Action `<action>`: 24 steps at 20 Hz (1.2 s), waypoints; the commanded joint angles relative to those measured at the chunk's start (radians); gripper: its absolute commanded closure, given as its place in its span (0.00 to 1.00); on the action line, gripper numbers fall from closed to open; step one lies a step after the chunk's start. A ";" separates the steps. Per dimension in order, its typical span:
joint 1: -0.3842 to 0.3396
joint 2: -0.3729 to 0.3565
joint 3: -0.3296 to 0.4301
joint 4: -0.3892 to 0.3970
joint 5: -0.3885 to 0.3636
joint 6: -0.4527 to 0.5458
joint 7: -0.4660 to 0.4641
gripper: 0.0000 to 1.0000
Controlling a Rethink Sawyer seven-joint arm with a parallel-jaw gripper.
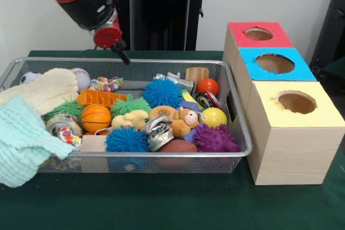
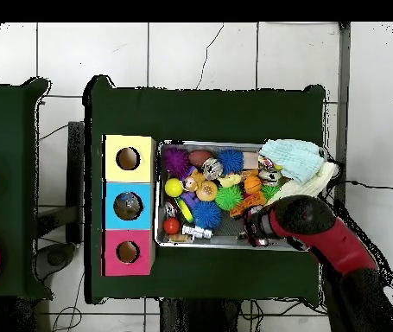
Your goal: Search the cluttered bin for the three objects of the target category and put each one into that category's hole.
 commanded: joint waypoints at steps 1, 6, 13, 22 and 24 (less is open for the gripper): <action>-0.024 0.154 -0.071 -0.176 -0.234 -0.268 -0.047 0.00; -0.027 0.289 -0.062 -0.207 -0.330 -0.472 -0.011 0.00; 0.009 0.425 -0.095 -0.274 -0.406 -0.593 -0.009 0.00; -0.013 0.549 -0.111 -0.410 -0.533 -0.622 -0.057 0.00; -0.026 0.576 -0.103 -0.434 -0.559 -0.619 -0.077 0.00</action>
